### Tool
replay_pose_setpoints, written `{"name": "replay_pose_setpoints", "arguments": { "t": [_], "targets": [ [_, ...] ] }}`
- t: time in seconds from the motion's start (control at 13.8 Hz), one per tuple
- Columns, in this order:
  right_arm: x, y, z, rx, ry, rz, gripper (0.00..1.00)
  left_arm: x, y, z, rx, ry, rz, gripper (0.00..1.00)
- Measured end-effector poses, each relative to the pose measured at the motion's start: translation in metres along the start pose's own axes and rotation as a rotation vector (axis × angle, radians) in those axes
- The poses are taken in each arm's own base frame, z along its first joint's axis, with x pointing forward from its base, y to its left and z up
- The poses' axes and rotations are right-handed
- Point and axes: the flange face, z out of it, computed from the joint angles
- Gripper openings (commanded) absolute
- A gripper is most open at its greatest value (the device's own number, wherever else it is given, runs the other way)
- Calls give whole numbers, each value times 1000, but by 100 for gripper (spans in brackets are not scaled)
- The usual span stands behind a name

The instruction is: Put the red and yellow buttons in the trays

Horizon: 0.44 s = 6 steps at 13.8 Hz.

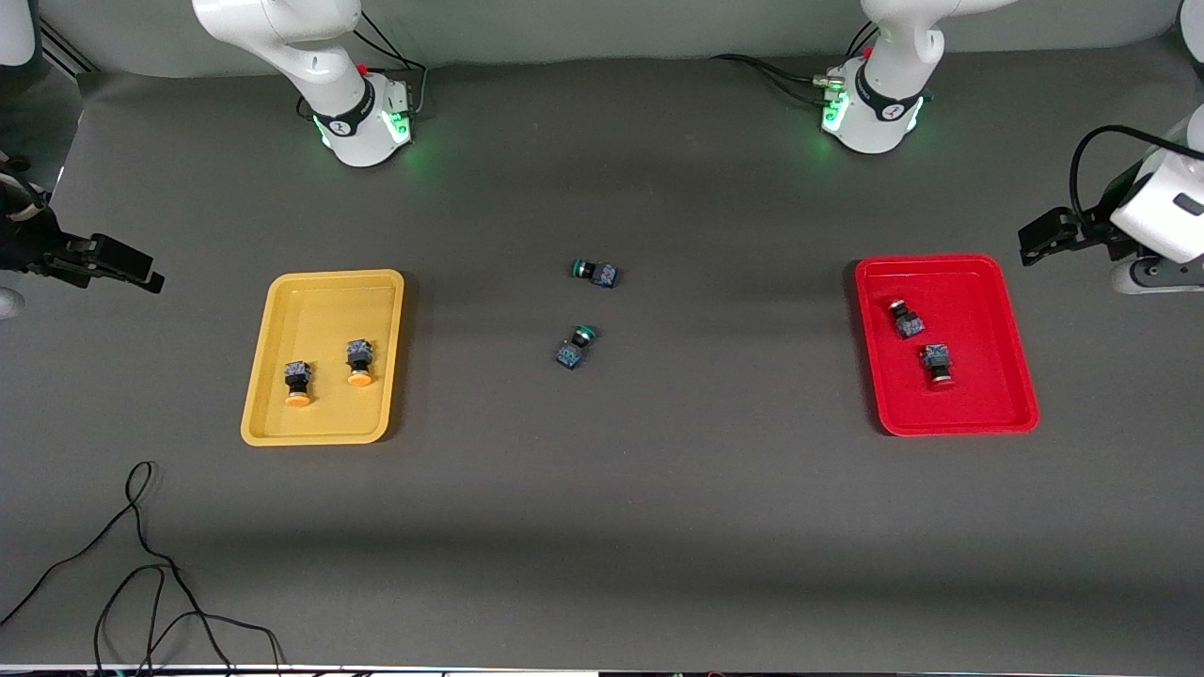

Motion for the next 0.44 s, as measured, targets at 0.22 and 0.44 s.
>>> {"name": "replay_pose_setpoints", "arguments": {
  "t": [0.22,0.44],
  "targets": [
    [0,-4,0,-1,1,-22,100,-21,1,-8,-6,9,-6,100],
    [0,-5,0,-1,0,-29,100,-28,-2,-6,-20,3,-15,100]
  ]
}}
